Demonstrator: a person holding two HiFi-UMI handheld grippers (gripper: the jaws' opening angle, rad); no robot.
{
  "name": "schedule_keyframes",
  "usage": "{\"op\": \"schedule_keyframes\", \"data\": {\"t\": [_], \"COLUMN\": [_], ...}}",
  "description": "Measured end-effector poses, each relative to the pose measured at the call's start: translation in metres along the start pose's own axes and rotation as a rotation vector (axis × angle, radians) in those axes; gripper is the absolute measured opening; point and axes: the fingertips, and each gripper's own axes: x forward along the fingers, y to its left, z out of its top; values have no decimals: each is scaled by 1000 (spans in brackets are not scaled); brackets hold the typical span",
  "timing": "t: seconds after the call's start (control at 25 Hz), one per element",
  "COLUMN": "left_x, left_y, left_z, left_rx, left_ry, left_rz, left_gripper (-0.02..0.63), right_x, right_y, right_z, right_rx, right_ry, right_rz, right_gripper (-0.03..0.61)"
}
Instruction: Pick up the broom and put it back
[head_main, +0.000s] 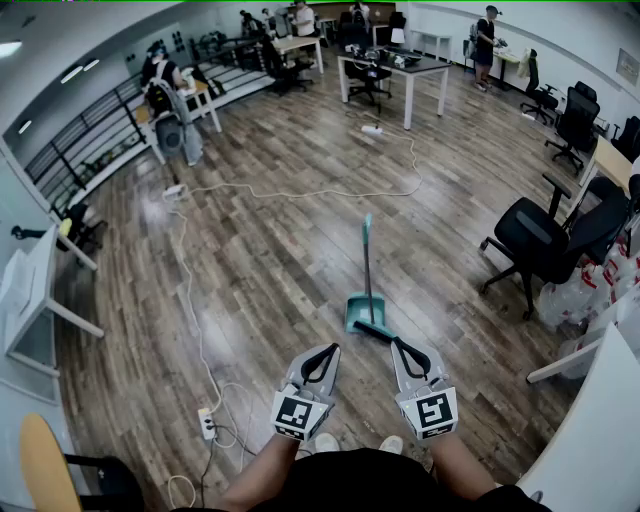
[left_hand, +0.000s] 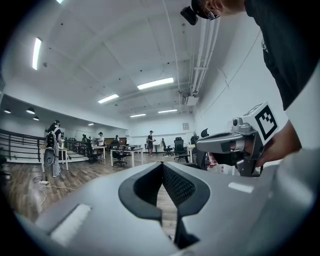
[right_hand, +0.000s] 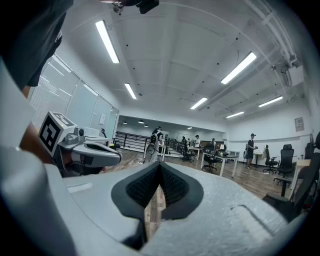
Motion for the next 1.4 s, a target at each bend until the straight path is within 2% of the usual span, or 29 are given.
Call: {"op": "schedule_keyframes", "data": {"t": [0.64,0.92,1.24,1.4], "left_x": [-20,-36,-59,-58], "left_y": [15,38,69,78], "left_z": [-13,-20,-30,-37], "left_rx": [-24,-39,-39,-62], "left_ry": [9,9,22,36], "left_rz": [4,-6,-29,-30], "left_gripper": [17,17,17,17], "right_x": [9,23,41,45], "right_y": [22,40,70,72], "right_z": [-7,-1,-7,-9], "right_rx": [28,14,46,53], "right_ry": [19,21,37,49], "right_rz": [4,-16,-30,-37], "right_gripper": [3,3,3,3]}}
